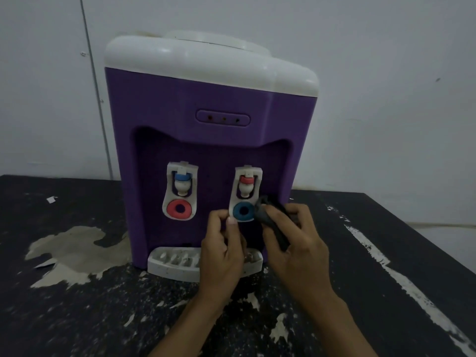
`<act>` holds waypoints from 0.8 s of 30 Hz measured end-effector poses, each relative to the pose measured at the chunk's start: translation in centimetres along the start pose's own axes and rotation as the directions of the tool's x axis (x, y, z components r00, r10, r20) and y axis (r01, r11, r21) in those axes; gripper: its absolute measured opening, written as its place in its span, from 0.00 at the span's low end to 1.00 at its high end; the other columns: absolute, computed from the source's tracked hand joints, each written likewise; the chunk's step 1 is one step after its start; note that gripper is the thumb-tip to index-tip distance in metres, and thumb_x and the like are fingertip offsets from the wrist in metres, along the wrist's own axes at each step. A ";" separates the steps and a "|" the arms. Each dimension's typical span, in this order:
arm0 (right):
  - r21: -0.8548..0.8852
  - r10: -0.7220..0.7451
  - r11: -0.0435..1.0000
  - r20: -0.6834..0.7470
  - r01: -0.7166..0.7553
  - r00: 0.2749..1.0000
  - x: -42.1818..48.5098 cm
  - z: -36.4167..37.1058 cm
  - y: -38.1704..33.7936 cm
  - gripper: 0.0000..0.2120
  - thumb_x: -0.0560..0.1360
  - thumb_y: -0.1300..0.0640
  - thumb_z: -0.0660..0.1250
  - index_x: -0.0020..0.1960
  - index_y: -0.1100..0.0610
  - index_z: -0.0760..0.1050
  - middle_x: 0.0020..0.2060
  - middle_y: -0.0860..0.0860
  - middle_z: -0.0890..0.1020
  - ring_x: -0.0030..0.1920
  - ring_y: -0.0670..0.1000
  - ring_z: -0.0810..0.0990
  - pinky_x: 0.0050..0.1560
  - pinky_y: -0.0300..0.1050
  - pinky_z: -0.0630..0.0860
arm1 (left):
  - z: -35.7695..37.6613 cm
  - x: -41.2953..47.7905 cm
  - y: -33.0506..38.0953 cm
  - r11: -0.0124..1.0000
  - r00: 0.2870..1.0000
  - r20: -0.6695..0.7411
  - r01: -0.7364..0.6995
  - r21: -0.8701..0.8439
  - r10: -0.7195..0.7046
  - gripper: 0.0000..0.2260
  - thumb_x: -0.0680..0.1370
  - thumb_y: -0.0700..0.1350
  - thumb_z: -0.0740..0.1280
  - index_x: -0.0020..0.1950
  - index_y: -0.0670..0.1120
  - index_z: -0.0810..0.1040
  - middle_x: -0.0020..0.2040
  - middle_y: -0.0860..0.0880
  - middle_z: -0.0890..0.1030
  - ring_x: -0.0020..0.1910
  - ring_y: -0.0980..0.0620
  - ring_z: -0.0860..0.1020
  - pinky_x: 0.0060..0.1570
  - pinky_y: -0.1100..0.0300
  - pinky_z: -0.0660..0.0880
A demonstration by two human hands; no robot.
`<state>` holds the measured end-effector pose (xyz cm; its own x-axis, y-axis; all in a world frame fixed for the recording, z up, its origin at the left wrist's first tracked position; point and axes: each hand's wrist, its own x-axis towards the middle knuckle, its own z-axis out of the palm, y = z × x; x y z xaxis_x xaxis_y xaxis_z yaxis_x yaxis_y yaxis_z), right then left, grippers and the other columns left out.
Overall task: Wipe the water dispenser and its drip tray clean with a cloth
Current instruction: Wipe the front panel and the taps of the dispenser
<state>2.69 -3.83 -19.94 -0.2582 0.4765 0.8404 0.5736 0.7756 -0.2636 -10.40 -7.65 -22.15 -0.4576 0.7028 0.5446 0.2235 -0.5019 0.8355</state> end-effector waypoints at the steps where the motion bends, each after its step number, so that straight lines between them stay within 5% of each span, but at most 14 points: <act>1: -0.001 -0.009 1.000 -0.013 0.009 1.000 0.3 -0.2 -0.2 0.17 0.77 0.57 0.69 0.65 0.51 0.78 0.56 0.50 0.75 0.46 0.45 0.76 0.34 0.45 0.80 | 0.0 0.0 0.0 1.000 1.000 -0.001 0.003 0.002 -0.003 0.11 0.82 0.55 0.55 0.53 0.50 0.72 0.27 0.52 0.71 0.24 0.56 0.68 0.25 0.63 0.66; 5: 0.010 -0.089 0.996 -0.087 0.090 0.992 2.8 -0.4 -0.7 0.19 0.76 0.61 0.70 0.66 0.54 0.77 0.59 0.53 0.73 0.54 0.50 0.77 0.45 0.45 0.82 | -0.1 0.1 0.2 1.000 1.000 0.010 0.028 0.011 -0.029 0.11 0.82 0.55 0.55 0.52 0.51 0.72 0.28 0.51 0.73 0.25 0.55 0.69 0.25 0.62 0.67; 8: 0.024 -0.124 0.992 0.000 0.124 0.992 2.0 0.1 0.2 0.21 0.77 0.60 0.65 0.70 0.53 0.74 0.62 0.53 0.70 0.57 0.53 0.76 0.52 0.51 0.80 | -0.5 0.5 0.3 0.999 0.999 0.041 0.029 0.045 -0.030 0.08 0.84 0.50 0.56 0.51 0.48 0.72 0.28 0.53 0.71 0.25 0.57 0.68 0.25 0.64 0.66; 14: -0.055 -0.139 0.988 0.104 0.145 0.985 -1.4 -0.4 0.6 0.18 0.75 0.59 0.64 0.65 0.52 0.77 0.60 0.51 0.72 0.53 0.52 0.76 0.48 0.52 0.79 | -1.0 1.0 0.2 0.996 0.997 0.068 0.020 0.082 -0.025 0.08 0.84 0.51 0.57 0.52 0.50 0.73 0.30 0.44 0.74 0.26 0.54 0.70 0.25 0.60 0.68; 18: -0.016 -0.107 0.994 0.002 0.107 0.994 0.4 -0.6 0.0 0.20 0.76 0.64 0.68 0.68 0.56 0.77 0.61 0.55 0.73 0.56 0.55 0.76 0.52 0.52 0.79 | -1.0 0.9 0.3 0.998 0.997 0.068 0.023 0.051 -0.027 0.12 0.82 0.55 0.56 0.52 0.48 0.73 0.28 0.51 0.71 0.25 0.57 0.68 0.25 0.63 0.66; 24: -0.033 -0.117 0.992 0.098 0.120 0.988 -1.2 0.0 -0.4 0.20 0.72 0.65 0.70 0.63 0.55 0.79 0.60 0.51 0.73 0.53 0.52 0.77 0.48 0.51 0.80 | -1.2 0.9 0.4 0.997 0.998 0.064 0.018 0.079 -0.023 0.07 0.84 0.48 0.57 0.51 0.50 0.74 0.30 0.48 0.76 0.27 0.57 0.72 0.26 0.63 0.69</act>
<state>2.76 -4.73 -20.80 -0.3980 0.4210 0.8151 0.5637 0.8132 -0.1447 -11.80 -7.78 -21.41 -0.4067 0.7451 0.5287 0.2821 -0.4480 0.8484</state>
